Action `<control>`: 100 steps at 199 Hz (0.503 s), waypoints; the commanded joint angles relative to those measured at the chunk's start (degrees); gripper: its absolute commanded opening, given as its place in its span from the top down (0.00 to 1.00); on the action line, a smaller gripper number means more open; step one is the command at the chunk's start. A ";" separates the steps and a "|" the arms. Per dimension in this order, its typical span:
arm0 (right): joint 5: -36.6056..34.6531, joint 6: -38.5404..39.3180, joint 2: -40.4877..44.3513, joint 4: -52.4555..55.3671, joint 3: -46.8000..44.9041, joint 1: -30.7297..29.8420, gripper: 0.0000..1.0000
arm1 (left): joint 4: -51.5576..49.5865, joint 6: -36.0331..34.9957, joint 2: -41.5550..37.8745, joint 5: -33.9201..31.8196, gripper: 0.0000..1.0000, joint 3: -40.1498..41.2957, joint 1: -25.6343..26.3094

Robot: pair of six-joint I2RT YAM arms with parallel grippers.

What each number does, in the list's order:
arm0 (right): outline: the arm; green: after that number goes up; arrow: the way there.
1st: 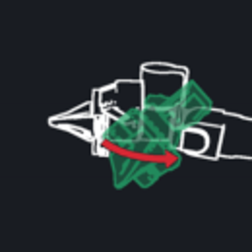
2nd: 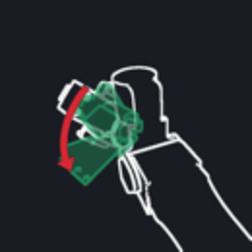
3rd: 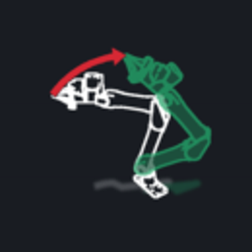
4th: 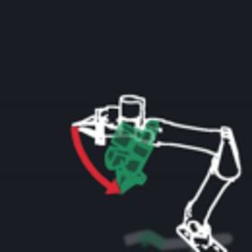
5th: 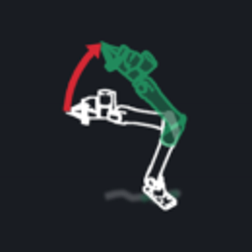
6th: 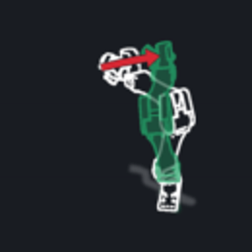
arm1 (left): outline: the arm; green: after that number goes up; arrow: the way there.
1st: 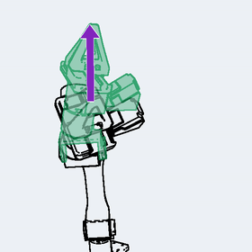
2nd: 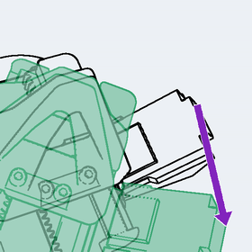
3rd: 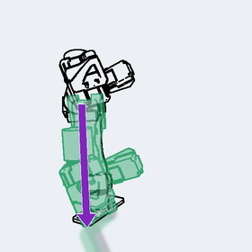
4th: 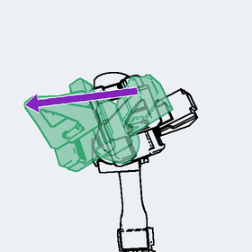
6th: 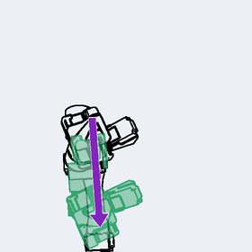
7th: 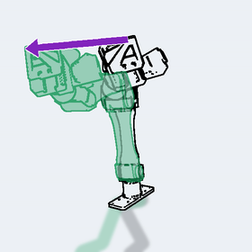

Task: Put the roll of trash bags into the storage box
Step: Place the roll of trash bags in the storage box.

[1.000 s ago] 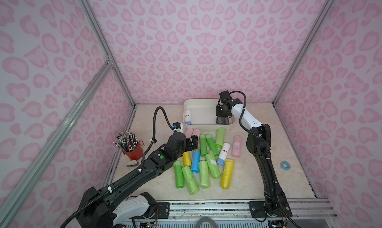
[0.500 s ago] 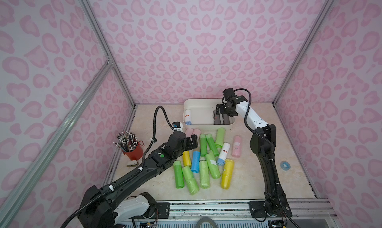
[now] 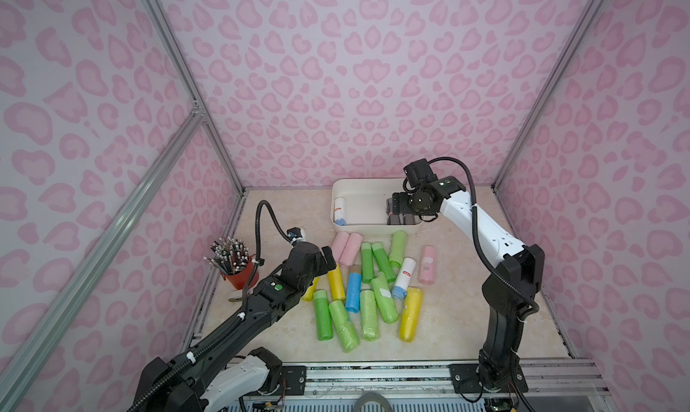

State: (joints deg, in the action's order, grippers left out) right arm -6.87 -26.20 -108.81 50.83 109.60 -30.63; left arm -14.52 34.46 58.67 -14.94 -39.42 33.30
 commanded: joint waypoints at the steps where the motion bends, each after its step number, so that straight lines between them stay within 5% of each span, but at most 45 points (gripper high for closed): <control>1: 1.33 -2.09 3.61 0.27 -3.16 -1.79 0.10 | -4.76 2.51 -1.29 1.35 0.00 1.03 -0.34; 67: 5.96 -5.03 12.63 -2.73 -7.61 -6.44 0.10 | -10.25 8.67 -4.83 10.01 0.00 5.45 0.38; 100: 8.46 -5.88 14.87 -3.02 -7.81 -7.16 0.10 | -11.75 12.22 -4.44 9.09 0.04 6.65 4.36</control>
State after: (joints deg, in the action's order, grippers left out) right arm -1.37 -30.87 -95.37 48.90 102.24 -37.12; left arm -24.47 43.03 53.89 -6.35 -33.21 35.46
